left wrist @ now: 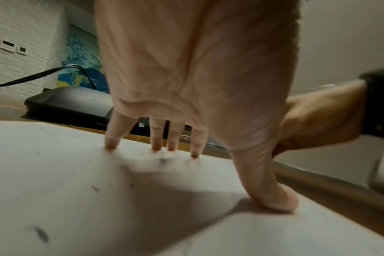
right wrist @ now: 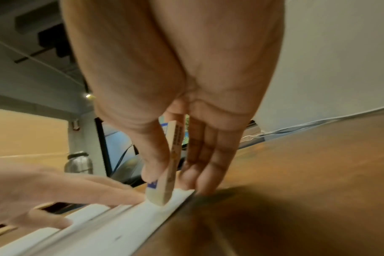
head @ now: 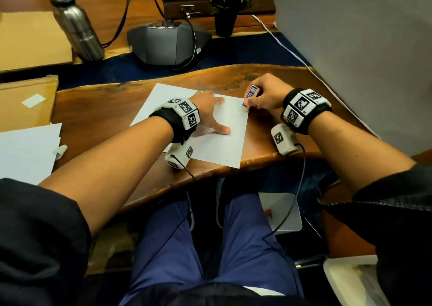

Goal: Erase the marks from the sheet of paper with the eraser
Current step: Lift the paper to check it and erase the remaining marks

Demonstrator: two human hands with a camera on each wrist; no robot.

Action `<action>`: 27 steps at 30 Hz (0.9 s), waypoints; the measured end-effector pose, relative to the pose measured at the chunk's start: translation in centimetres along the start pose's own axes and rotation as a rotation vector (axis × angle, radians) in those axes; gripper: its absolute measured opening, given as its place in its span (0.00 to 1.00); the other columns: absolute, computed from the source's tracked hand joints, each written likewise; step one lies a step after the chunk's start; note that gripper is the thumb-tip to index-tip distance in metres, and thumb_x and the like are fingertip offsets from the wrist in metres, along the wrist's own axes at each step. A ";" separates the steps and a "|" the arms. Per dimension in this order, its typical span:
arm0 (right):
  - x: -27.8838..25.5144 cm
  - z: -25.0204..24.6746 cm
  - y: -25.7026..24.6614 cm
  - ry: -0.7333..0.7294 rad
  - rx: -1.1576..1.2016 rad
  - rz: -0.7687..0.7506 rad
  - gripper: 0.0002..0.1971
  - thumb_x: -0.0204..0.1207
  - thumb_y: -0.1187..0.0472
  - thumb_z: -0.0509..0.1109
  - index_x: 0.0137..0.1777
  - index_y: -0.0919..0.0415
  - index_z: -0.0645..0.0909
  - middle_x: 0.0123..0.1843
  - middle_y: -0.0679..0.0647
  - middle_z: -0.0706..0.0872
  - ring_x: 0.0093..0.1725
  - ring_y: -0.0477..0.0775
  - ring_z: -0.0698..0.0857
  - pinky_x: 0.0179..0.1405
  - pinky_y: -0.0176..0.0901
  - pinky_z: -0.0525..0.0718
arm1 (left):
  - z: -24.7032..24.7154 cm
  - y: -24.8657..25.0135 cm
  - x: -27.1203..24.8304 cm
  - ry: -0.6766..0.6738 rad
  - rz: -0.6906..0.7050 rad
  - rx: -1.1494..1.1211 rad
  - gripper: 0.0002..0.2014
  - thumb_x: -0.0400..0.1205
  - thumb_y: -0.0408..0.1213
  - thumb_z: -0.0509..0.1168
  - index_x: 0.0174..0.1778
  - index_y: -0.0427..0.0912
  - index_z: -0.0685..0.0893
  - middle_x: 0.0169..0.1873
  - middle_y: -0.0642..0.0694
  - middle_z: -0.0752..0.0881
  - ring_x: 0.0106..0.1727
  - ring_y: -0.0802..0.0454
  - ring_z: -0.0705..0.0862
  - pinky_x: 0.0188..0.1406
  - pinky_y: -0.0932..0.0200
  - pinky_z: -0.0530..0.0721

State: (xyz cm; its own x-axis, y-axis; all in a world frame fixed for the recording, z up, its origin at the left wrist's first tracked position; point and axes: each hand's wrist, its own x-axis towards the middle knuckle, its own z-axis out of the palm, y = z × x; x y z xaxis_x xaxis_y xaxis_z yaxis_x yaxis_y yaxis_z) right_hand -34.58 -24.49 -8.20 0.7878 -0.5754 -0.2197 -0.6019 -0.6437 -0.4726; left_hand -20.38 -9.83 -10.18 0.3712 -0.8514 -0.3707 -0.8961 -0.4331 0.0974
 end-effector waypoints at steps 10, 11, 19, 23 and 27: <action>-0.6 1.3 -0.6 0.095 -0.112 0.009 0.14 0.76 0.54 0.77 0.58 0.59 0.85 0.54 0.57 0.87 0.51 0.59 0.86 0.44 0.46 0.83 | -2.0 -9.9 -0.7 0.125 -0.505 -0.042 0.52 0.65 0.76 0.68 0.77 0.41 0.72 0.71 0.34 0.74 0.68 0.33 0.77 0.65 0.40 0.79; -0.6 1.4 -0.8 0.095 -0.126 0.009 0.15 0.76 0.54 0.76 0.59 0.60 0.84 0.54 0.57 0.87 0.51 0.59 0.86 0.45 0.46 0.84 | -1.9 -10.2 -0.8 0.102 -0.520 -0.017 0.53 0.65 0.77 0.66 0.78 0.43 0.70 0.73 0.34 0.71 0.70 0.32 0.75 0.68 0.38 0.76; -0.8 1.8 -1.7 0.120 -0.101 0.051 0.14 0.75 0.55 0.78 0.57 0.60 0.84 0.53 0.58 0.86 0.50 0.59 0.86 0.44 0.47 0.84 | -1.9 -8.6 -1.5 0.123 -0.418 0.051 0.39 0.76 0.70 0.63 0.70 0.39 0.78 0.65 0.38 0.83 0.63 0.37 0.82 0.55 0.50 0.78; -0.8 1.9 -2.0 0.111 0.045 0.101 0.13 0.75 0.55 0.79 0.55 0.60 0.85 0.52 0.57 0.88 0.52 0.58 0.86 0.50 0.47 0.85 | -1.4 -9.0 -2.2 0.164 -0.445 0.010 0.40 0.73 0.72 0.65 0.70 0.41 0.79 0.64 0.40 0.83 0.63 0.40 0.82 0.51 0.51 0.76; -1.4 2.0 -2.7 0.152 0.396 0.171 0.11 0.73 0.65 0.79 0.52 0.68 0.86 0.45 0.60 0.89 0.44 0.58 0.89 0.41 0.46 0.92 | -1.1 -9.9 -2.7 0.210 -0.478 -0.050 0.40 0.71 0.71 0.68 0.68 0.43 0.79 0.65 0.41 0.83 0.65 0.39 0.81 0.60 0.49 0.79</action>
State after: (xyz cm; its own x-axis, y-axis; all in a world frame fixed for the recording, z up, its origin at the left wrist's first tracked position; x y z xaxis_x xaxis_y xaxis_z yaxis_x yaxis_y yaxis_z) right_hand -33.79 -20.94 -8.31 0.6357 -0.7429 -0.2095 -0.6019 -0.3073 -0.7371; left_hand -12.24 -3.52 -9.16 0.7809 -0.5943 -0.1923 -0.6042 -0.7968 0.0087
